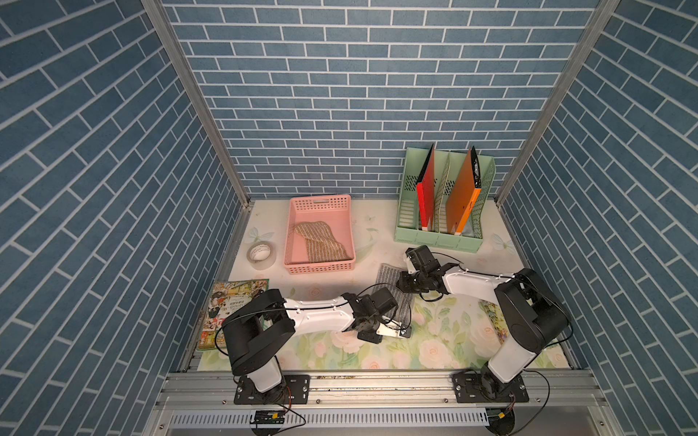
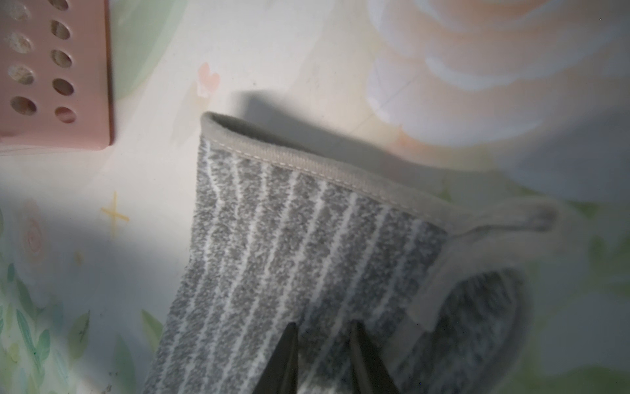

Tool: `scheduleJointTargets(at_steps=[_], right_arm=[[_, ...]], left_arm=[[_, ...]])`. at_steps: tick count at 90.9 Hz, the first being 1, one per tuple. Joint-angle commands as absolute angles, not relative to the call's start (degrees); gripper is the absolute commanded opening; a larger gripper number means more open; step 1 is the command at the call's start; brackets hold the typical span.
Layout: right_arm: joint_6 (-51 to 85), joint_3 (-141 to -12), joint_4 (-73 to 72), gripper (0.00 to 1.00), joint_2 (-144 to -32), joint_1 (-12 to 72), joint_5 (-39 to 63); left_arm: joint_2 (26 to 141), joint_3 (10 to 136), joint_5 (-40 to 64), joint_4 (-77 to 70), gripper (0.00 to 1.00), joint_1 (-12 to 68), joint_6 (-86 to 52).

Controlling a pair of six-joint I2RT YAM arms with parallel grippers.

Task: Fold the square dishcloth
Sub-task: Fold the cleaning item at the center of the board.

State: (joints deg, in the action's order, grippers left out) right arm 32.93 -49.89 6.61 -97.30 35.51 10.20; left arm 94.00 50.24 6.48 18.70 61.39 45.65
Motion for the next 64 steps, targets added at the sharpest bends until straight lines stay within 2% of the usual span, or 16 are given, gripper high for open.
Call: scheduleJointTargets(at_steps=[1, 24, 41, 64], right_arm=[[30.64, -50.35, 11.07, 0.28, -99.29, 35.02, 7.08], [27.85, -54.19, 14.84, 0.27, -95.71, 35.53, 7.77], [31.63, -53.0, 10.2, 0.27, -92.17, 38.53, 12.01], [37.88, -40.58, 1.07, 0.25, -86.94, 44.27, 14.87]], left_arm=[[90.82, 50.21, 8.1, 24.87, 0.09, 61.12, 44.99], [85.7, 49.24, 11.2, 27.9, 0.1, 61.23, 42.51], [85.93, 47.59, 10.21, 25.91, 0.12, 61.26, 42.08], [84.43, 48.9, 9.75, 25.9, 0.14, 61.25, 42.31]])
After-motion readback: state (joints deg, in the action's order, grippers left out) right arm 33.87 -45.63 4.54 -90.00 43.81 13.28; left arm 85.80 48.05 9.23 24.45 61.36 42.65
